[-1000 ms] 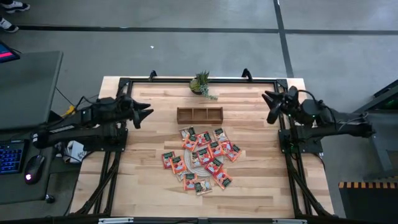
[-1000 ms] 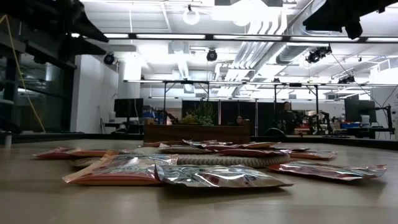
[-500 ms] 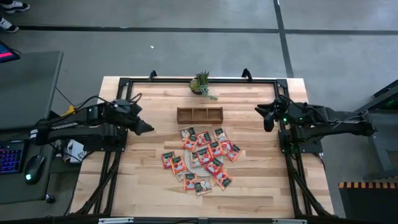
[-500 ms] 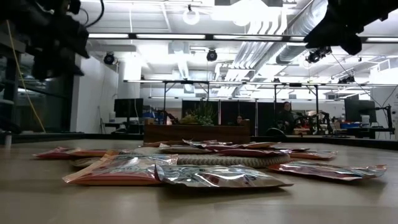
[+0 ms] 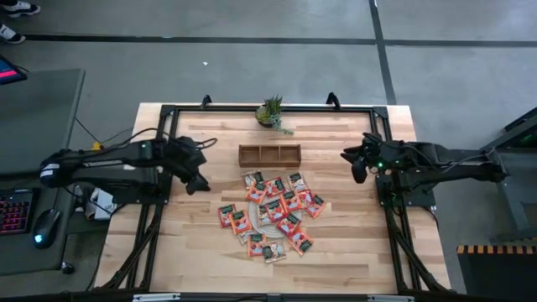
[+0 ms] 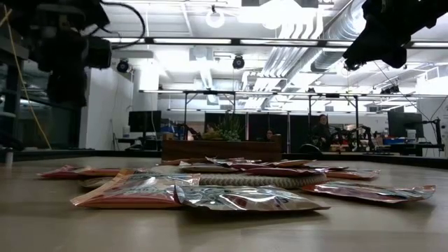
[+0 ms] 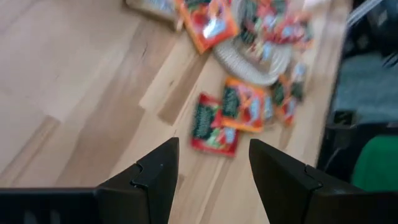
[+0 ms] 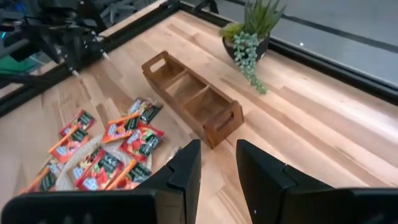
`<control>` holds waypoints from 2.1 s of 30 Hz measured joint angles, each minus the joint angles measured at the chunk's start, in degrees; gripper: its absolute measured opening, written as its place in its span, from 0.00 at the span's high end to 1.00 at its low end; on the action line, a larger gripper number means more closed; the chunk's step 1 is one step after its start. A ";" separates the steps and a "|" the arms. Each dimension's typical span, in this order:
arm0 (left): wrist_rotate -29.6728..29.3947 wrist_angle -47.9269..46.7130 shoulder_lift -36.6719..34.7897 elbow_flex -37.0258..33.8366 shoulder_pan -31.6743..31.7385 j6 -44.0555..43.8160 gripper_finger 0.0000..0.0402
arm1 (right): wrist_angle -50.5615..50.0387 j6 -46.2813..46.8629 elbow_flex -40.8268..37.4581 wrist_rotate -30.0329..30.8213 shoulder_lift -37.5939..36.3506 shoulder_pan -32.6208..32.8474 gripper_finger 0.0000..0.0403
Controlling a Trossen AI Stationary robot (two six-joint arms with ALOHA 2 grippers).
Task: Pick & Place Tea
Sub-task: Put the red tea bag into the left section of the wooden organizer
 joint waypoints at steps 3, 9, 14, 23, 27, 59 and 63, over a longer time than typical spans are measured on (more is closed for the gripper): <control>3.00 -0.29 4.45 0.00 0.00 1.28 0.52 | 0.00 -0.05 0.00 -1.23 0.56 0.02 0.75; 4.04 2.30 13.43 0.00 0.00 1.00 0.52 | 0.02 -0.02 0.00 -1.47 0.86 0.02 0.75; 6.02 7.13 20.19 -0.02 -1.26 -2.08 0.52 | 0.02 -1.13 0.00 -1.26 0.84 0.02 0.75; 1.72 12.68 23.55 -0.07 -10.20 -11.41 0.52 | 0.02 -1.67 0.00 -1.02 0.84 0.02 0.75; -5.54 12.70 23.55 -0.10 -12.75 -18.88 0.52 | 0.02 -1.76 0.00 -1.03 0.84 0.02 0.76; -10.64 23.88 36.77 1.29 -22.47 -42.07 0.52 | 2.03 -3.80 0.00 -1.23 0.81 0.00 0.76; -9.89 24.22 36.82 1.29 -22.47 -42.05 0.52 | 2.03 -4.25 0.00 -1.27 0.81 0.00 0.76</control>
